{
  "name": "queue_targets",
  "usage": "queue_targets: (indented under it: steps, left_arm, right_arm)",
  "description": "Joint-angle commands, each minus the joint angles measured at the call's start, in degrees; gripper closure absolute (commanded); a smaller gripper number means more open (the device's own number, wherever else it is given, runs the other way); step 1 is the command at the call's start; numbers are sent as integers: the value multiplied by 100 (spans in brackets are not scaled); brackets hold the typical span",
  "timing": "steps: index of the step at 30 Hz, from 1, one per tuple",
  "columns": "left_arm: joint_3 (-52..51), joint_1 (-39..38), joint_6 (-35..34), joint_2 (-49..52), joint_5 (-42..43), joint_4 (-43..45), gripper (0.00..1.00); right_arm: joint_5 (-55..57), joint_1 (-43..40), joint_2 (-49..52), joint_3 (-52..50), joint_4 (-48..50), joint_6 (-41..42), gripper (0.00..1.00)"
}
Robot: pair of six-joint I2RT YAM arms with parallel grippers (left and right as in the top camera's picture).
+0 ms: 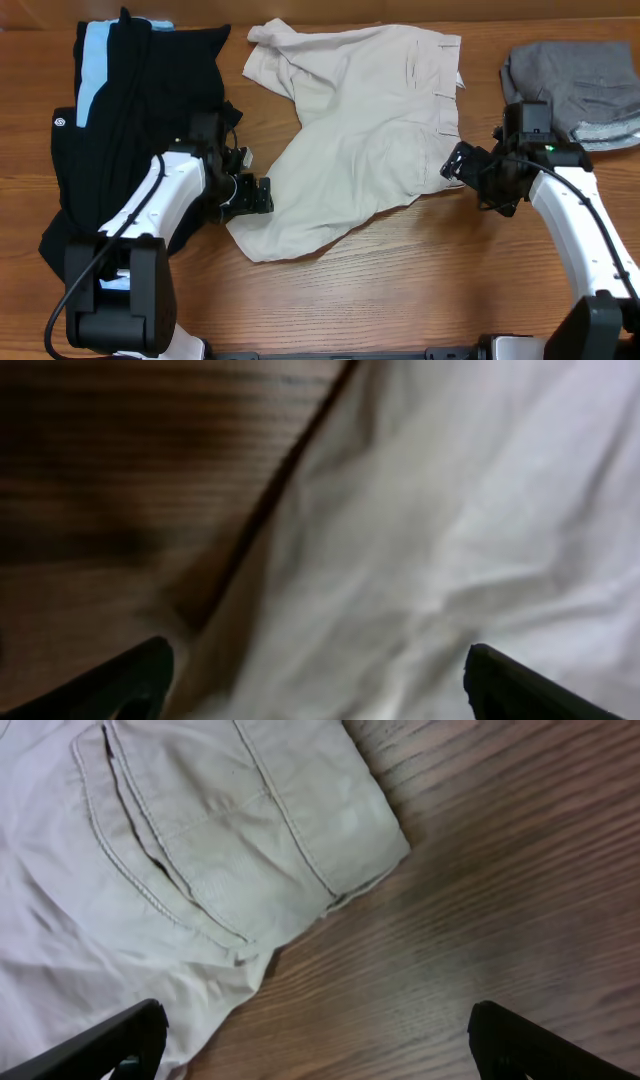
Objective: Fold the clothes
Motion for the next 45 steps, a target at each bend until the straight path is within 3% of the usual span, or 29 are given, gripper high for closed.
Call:
queue_targets:
  steps: [1, 5, 8, 10, 13, 14, 18, 26, 32, 35, 36, 37, 39, 40, 45]
  left_arm:
    - [-302, -39, -184, -13, -352, 267, 6]
    - [-603, -39, -181, -13, -601, 662, 9]
    - [-813, -39, -295, -13, -573, 975, 19]
    - [-885, -39, -387, -13, -549, 1102, 42]
    - [-876, -39, -444, -15, -466, 1266, 91]
    - [-831, -37, -439, -15, -407, 1290, 96]
    - [-129, -37, -439, -31, -356, 1132, 96]
    - [2446, -50, -302, -31, -358, 424, 96]
    - [2964, -149, -262, -24, -374, 586, 96]
    - [2909, -166, -186, 42, -435, 621, 89]
    - [2887, -166, -94, 59, -442, 682, 83]
    - [2874, -166, -68, 92, -516, 728, 63]
    - [2874, -168, -66, 144, -743, 780, 11]
    - [2874, -166, -46, 162, -817, 780, 0]
    - [2905, 72, -72, 173, -813, -96, 0]
  right_arm:
    - [11, 11, -4, -24, 114, 9, 0]
    - [96, 11, 17, -26, 245, 9, 1]
    - [98, 11, 17, -26, 304, 11, 2]
    - [98, 11, 17, -26, 306, 11, 3]
    - [105, 11, 17, -26, 278, 11, 4]
    - [107, 11, 17, -28, 262, 11, 5]
    - [107, 11, 17, -28, 188, 11, 5]
    - [103, 11, 17, -28, 103, 15, 5]
    - [98, 11, 17, -33, 116, 20, 5]
    - [59, 11, 17, -98, 227, 35, 5]
    - [13, 11, 17, -166, 319, 33, 5]
    - [-28, 11, 20, -219, 380, 33, 5]
    - [-105, 11, 22, -356, 509, 35, 5]
    - [-120, 11, 22, -393, 533, 35, 5]
    - [-179, 11, 22, -446, 439, 28, 5]
